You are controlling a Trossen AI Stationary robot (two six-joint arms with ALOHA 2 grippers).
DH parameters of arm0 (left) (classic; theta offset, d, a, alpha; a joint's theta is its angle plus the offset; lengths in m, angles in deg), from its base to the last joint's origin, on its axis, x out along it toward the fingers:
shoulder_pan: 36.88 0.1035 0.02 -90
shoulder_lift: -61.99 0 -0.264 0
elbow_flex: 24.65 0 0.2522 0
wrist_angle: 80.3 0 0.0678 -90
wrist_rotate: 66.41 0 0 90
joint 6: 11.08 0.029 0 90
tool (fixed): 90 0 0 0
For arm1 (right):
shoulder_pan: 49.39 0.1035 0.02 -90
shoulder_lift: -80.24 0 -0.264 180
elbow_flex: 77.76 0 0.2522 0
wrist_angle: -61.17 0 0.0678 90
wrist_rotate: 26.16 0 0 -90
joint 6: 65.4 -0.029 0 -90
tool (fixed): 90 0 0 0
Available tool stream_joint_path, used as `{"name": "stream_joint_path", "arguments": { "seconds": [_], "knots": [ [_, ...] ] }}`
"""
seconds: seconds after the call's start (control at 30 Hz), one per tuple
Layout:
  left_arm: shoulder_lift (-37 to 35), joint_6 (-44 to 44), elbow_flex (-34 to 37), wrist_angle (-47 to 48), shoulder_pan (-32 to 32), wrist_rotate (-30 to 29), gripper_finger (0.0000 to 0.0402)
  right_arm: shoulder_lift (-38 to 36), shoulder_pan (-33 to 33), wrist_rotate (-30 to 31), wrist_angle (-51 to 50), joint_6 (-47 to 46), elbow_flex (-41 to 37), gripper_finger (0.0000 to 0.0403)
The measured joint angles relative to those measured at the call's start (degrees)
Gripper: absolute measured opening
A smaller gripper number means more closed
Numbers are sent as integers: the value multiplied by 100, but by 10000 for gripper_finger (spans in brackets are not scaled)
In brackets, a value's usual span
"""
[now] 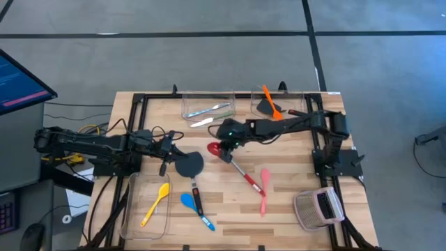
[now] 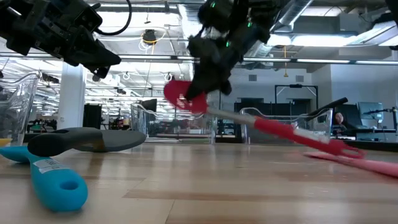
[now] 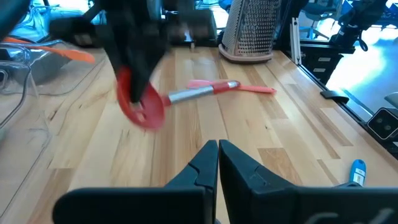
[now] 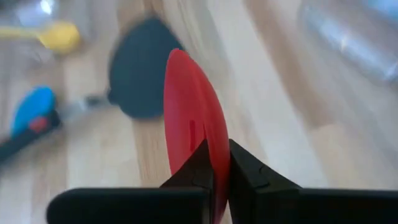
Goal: Pick & Place Kitchen Items
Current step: Put the red serving spoon into the bottom transparent bin
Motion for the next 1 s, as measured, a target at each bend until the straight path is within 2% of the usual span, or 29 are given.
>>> {"name": "stream_joint_path", "arguments": {
  "seconds": [0.27,0.43,0.67,0.8,1.0],
  "knots": [
    [1,0,-1,-34,0,-2,3,-1157,-21,273,351,422,0,11],
    [1,8,-2,-528,0,-2,3,-1679,-5,281,992,793,2,11],
    [1,13,-4,-1573,0,-2,3,-1806,126,278,2005,1385,7,11],
    [1,17,-4,-1797,0,-40,3,-1800,192,276,2232,1573,7,11],
    [261,2,-7,-2003,-1,-466,5,-1816,258,271,2521,1752,7,11]
  ]
}}
